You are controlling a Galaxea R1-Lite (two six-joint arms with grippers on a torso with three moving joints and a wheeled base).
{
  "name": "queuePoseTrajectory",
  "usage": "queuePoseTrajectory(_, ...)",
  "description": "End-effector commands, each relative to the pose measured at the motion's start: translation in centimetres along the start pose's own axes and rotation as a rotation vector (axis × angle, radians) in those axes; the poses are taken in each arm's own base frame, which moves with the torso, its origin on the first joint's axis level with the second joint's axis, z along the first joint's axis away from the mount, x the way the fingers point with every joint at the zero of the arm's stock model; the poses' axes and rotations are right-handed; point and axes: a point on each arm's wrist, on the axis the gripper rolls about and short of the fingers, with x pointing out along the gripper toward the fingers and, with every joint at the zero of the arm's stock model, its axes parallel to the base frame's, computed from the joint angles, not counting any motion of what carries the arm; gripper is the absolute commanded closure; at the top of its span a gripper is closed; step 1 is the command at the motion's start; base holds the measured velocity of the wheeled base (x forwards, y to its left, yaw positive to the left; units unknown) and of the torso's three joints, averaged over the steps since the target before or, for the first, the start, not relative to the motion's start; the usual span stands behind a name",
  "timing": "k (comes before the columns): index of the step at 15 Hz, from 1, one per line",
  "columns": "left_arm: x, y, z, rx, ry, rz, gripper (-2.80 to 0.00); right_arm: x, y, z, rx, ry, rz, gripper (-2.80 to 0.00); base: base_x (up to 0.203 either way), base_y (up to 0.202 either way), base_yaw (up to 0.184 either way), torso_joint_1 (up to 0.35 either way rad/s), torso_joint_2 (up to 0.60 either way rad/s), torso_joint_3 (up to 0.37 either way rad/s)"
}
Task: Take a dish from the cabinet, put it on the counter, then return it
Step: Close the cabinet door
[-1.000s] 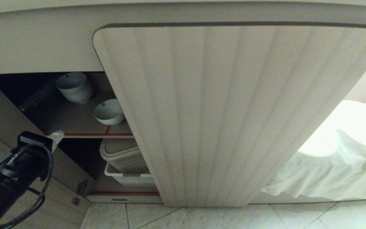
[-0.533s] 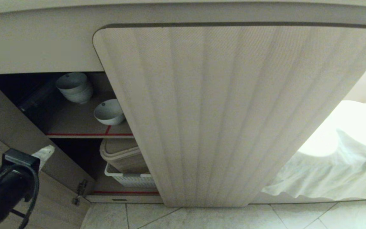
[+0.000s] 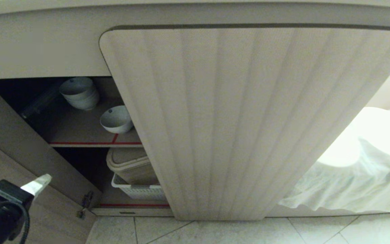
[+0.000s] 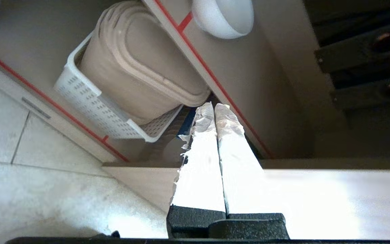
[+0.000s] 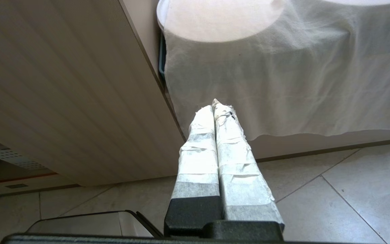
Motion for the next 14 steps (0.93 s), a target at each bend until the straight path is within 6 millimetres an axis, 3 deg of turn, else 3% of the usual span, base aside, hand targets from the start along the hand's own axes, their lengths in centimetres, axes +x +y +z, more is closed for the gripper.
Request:
queuePoseTrajectory(1,-0.9,0.0,0.1,0.049,-0.024,-0.034,0.0,0.0,0.0,0.0,0.001,-0.001,-0.001,0.0,0.0,0.0,0.0,0.0,0.0,0.0)
queuePoseTrajectory(14,-3.3,2.7,-1.0,0.493,-0.039,0.031,0.0,0.0,0.0,0.0,0.001,-0.001,-0.001,0.0,0.0,0.0,0.0,0.0,0.0,0.0)
